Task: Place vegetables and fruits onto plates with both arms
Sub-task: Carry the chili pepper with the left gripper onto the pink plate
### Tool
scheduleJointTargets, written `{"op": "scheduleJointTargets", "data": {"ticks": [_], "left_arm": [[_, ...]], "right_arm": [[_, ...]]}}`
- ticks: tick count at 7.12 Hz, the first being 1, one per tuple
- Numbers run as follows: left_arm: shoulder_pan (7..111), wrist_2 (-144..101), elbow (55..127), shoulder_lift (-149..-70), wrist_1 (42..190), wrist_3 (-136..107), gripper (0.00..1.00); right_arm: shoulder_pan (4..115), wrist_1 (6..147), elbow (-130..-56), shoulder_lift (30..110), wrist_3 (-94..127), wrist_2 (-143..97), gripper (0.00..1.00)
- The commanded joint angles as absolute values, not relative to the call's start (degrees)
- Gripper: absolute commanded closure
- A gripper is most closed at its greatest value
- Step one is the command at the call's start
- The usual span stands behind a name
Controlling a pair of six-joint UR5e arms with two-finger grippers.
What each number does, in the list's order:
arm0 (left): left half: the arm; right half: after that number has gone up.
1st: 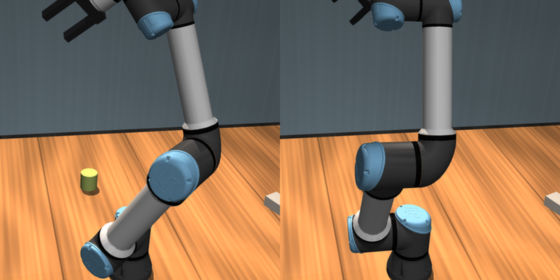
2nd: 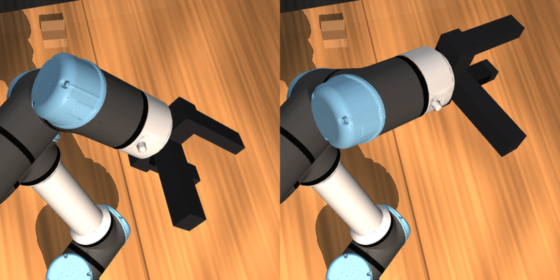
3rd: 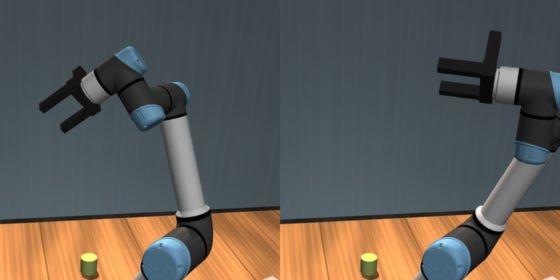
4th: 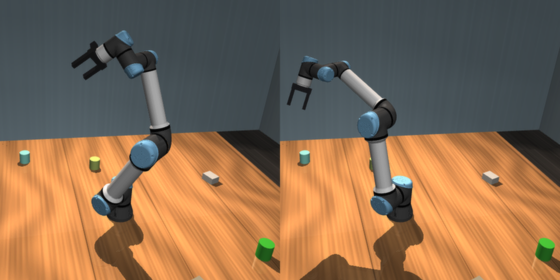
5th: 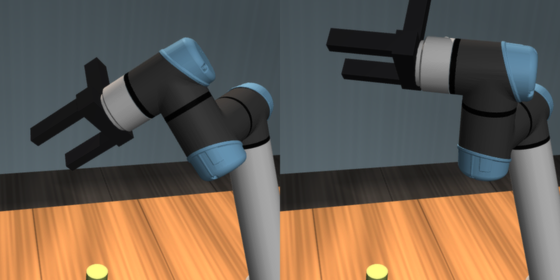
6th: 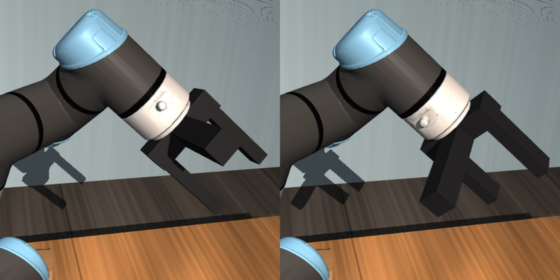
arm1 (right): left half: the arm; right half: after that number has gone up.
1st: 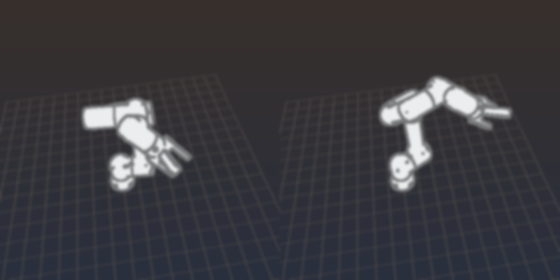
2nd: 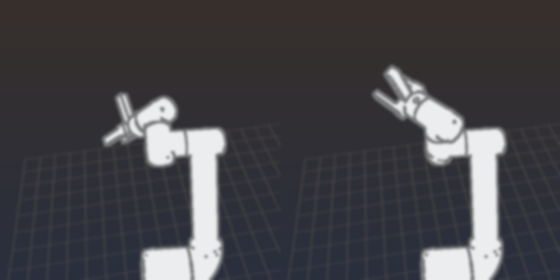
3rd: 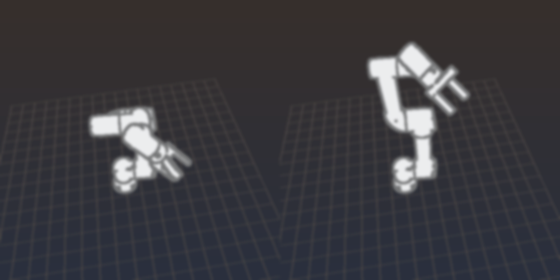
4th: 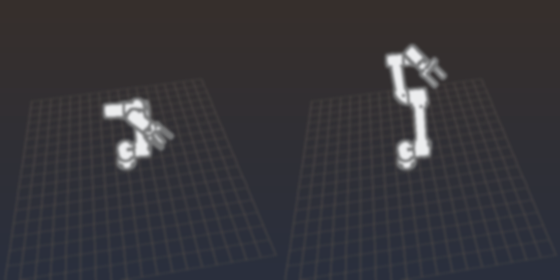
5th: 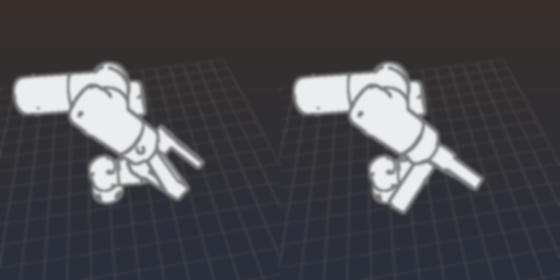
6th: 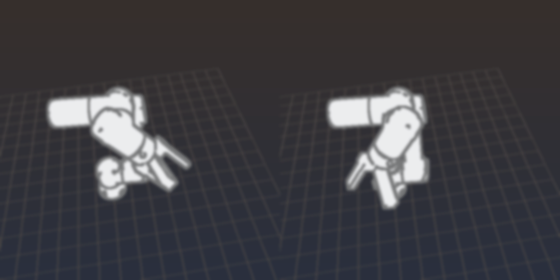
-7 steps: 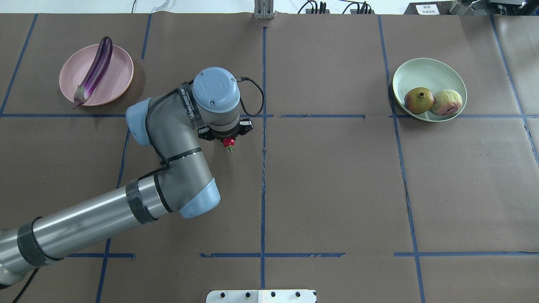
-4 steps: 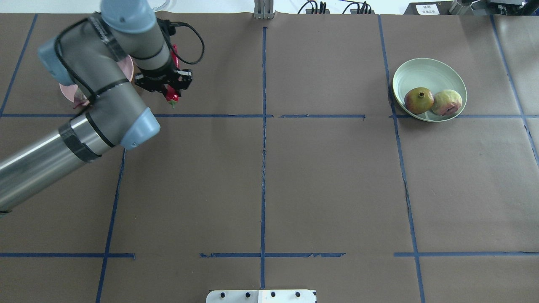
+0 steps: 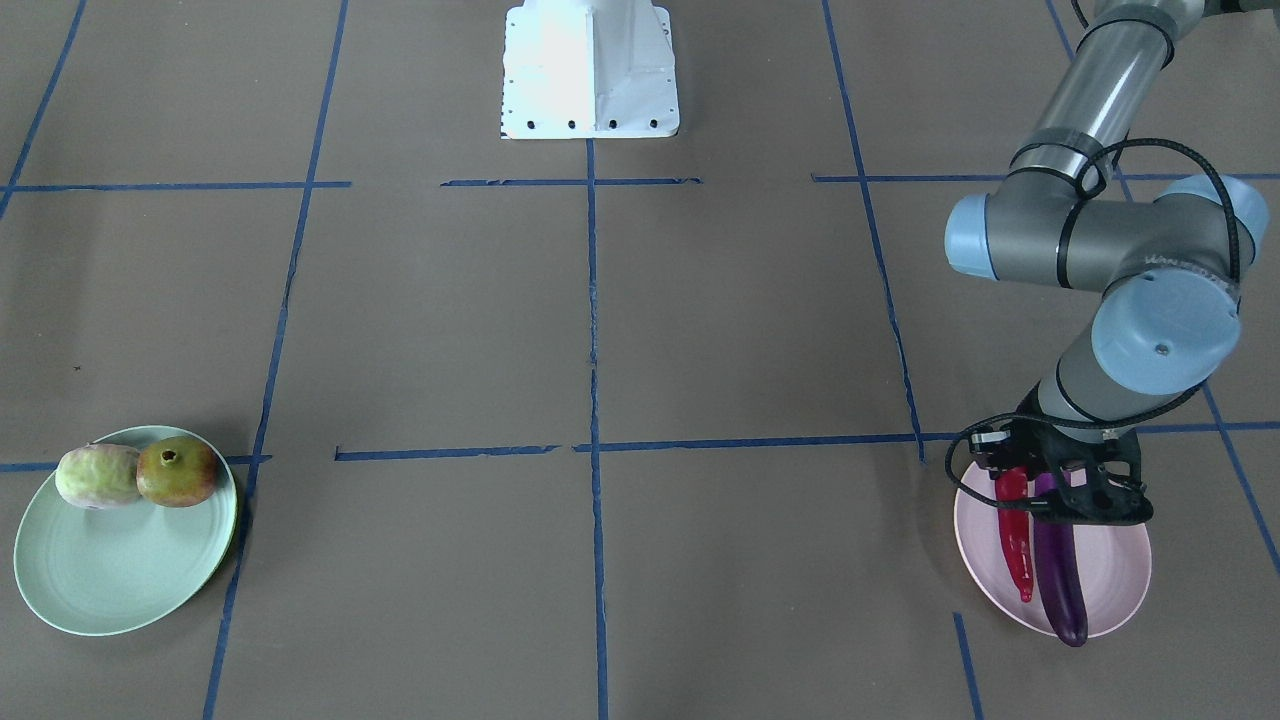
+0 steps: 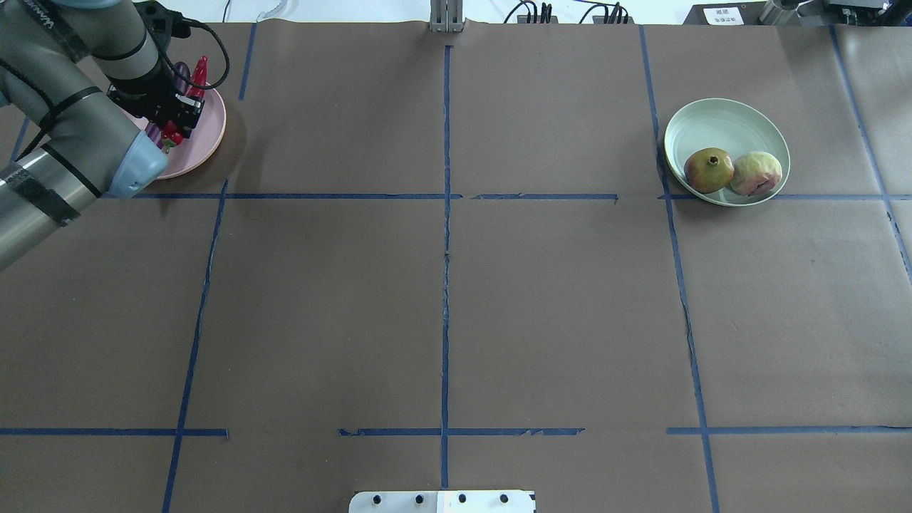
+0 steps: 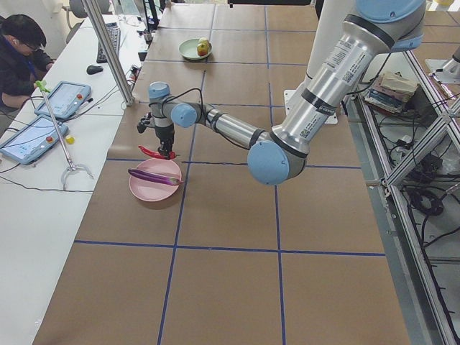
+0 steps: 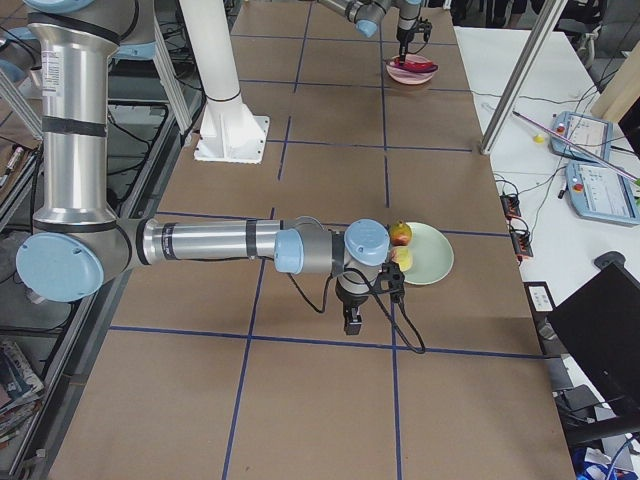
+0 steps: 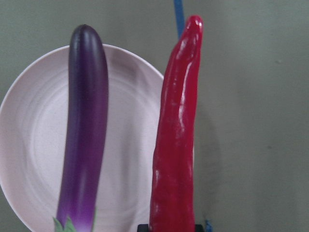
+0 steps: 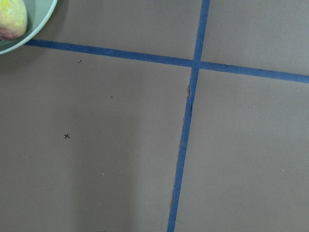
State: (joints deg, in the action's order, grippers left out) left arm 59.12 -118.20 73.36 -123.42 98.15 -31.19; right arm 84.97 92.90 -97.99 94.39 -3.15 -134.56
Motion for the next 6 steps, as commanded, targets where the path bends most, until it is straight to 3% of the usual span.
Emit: {"op": "scheduleJointTargets", "data": {"ticks": [1, 4, 6], "left_arm": [[59.2, -118.4, 68.8, -122.2, 106.6, -30.1, 0.01], [63.5, -124.1, 69.7, -121.3, 105.6, -29.7, 0.0], [71.0, -131.5, 71.8, -116.1, 105.6, -14.9, 0.0]], "right_arm": [[85.0, 92.9, -98.0, 94.4, -3.2, -134.6, 0.0], [84.9, 92.9, -98.0, 94.4, -3.2, -134.6, 0.0], [85.0, 92.9, -98.0, 94.4, -3.2, -134.6, 0.0]]}}
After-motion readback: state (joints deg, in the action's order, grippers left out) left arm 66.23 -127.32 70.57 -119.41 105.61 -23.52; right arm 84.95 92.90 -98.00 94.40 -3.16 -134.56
